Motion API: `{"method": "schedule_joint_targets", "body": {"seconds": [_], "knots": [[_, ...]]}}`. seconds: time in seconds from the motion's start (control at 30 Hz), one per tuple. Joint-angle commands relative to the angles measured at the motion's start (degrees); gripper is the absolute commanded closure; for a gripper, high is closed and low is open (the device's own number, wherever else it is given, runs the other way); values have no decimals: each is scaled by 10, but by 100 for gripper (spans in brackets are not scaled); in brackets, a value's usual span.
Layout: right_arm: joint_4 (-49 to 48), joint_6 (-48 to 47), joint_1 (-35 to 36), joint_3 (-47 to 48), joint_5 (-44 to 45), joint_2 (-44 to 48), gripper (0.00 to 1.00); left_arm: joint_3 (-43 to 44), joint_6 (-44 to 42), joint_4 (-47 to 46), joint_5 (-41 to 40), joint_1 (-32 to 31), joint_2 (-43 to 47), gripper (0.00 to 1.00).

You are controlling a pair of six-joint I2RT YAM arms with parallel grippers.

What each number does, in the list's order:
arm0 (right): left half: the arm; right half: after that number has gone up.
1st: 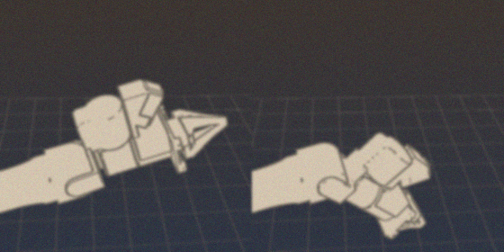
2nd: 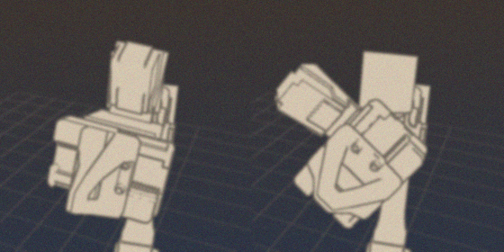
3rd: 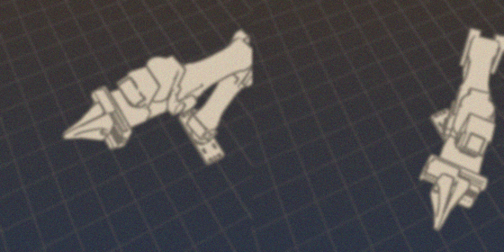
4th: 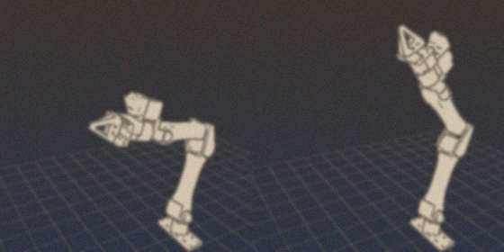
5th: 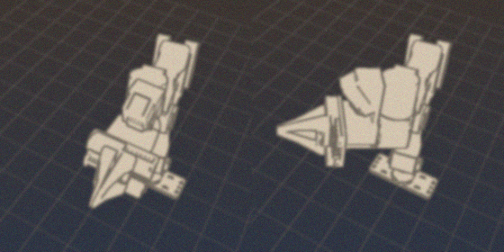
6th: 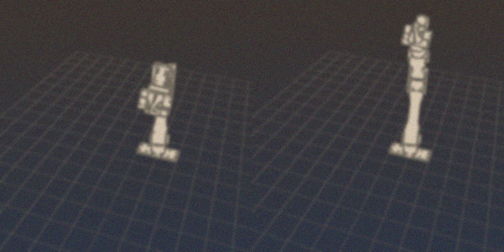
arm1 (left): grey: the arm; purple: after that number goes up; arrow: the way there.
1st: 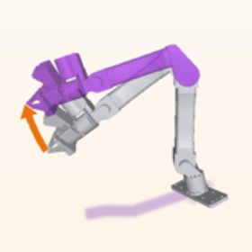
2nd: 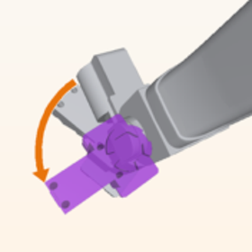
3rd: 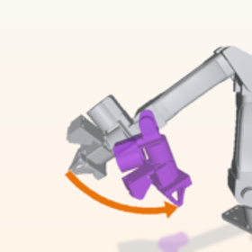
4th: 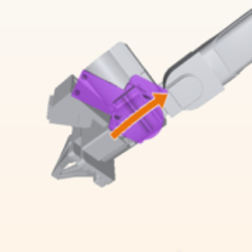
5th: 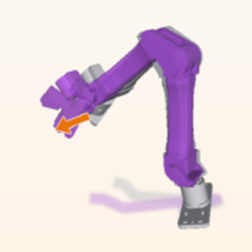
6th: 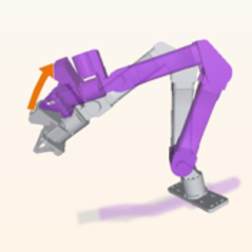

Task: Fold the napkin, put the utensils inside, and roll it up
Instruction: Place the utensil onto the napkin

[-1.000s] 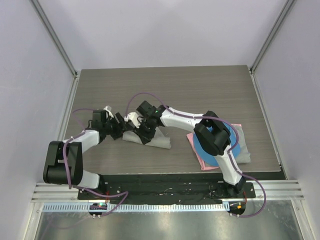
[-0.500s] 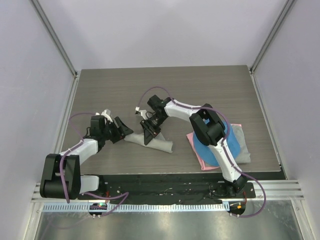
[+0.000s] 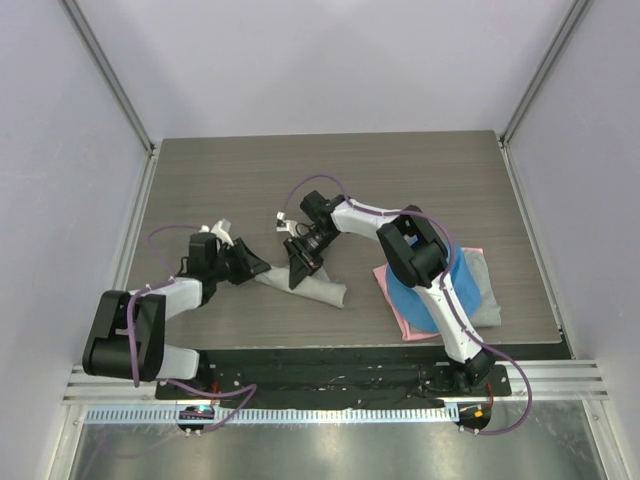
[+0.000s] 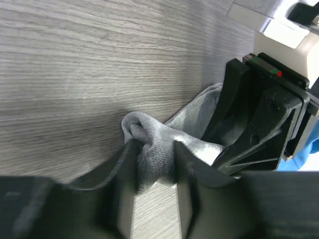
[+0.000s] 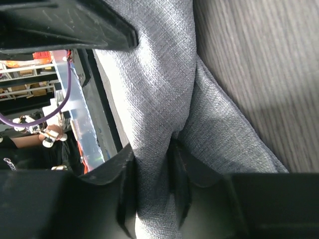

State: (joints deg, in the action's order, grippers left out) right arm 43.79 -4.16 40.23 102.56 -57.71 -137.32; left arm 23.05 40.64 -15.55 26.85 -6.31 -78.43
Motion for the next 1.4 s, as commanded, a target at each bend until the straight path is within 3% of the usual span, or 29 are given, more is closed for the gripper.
{"method": "schedule_joint_targets", "body": {"seconds": [0.0,0.13,0.3,0.43,0.63,0.73,1.13,1.3,1.37], "knots": [[-7,12,-3,5,29,8,63,-2,0,-48,6,-3,-12,70],[-17,23,-2,-3,93,61,50,4,2,-43,10,-3,-19,85],[-84,21,12,-49,211,160,31,23,2,-8,7,-3,-20,87],[-174,-17,57,-132,358,266,27,44,2,48,3,-3,-30,89],[-297,-118,162,-256,620,325,24,68,10,86,6,-3,-44,90],[-337,-156,206,-293,683,331,24,75,11,99,4,-3,-43,90],[-345,-196,229,-307,728,275,24,81,14,108,10,-3,-43,89],[-333,-203,229,-305,707,260,29,83,14,107,10,-3,-44,88],[-324,-194,225,-297,689,253,34,86,14,108,11,-3,-43,83]]}}
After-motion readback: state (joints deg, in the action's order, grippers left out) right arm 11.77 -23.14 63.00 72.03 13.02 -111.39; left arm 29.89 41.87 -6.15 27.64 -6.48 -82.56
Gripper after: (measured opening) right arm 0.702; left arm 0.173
